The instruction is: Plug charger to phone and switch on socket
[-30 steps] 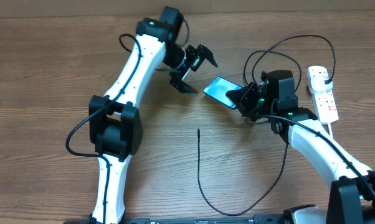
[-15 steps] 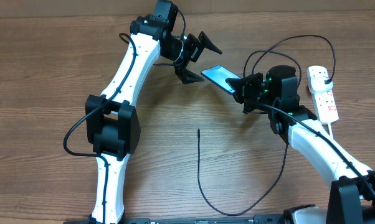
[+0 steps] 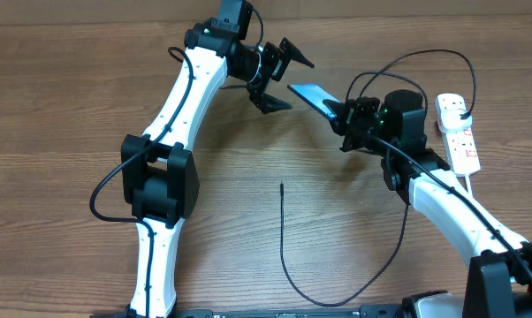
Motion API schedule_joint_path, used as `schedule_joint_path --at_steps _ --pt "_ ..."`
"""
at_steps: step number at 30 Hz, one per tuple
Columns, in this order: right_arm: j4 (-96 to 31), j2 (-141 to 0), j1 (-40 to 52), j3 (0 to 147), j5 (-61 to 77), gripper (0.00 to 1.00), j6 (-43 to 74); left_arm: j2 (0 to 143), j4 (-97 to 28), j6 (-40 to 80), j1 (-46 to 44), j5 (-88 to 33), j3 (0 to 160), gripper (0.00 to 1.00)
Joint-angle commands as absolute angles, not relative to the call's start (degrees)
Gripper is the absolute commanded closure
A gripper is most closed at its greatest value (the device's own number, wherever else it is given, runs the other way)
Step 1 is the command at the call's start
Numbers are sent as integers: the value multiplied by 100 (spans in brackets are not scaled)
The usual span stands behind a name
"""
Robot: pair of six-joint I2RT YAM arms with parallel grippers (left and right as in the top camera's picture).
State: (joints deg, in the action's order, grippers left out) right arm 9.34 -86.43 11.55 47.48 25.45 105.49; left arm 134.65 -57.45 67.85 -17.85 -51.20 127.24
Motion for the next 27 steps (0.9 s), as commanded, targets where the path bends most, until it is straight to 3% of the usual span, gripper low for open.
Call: schedule_joint_path --at_steps 1,15,23,27 --pt "1385 -8617 1155 4831 2652 96 11039 13445 -5605 7207 -1780 -4807 12870 0" --pt "1490 -8617 1166 4831 2923 96 11421 13445 -5518 7450 -2034 -4270 12870 4" --pt "1472 -8617 1251 4831 2943 96 11424 13445 -5496 7437 -2327 -3785 12870 0" --pt "1461 -8617 1251 4831 2941 96 11424 13445 -5498 7564 -2351 -3708 12870 7"
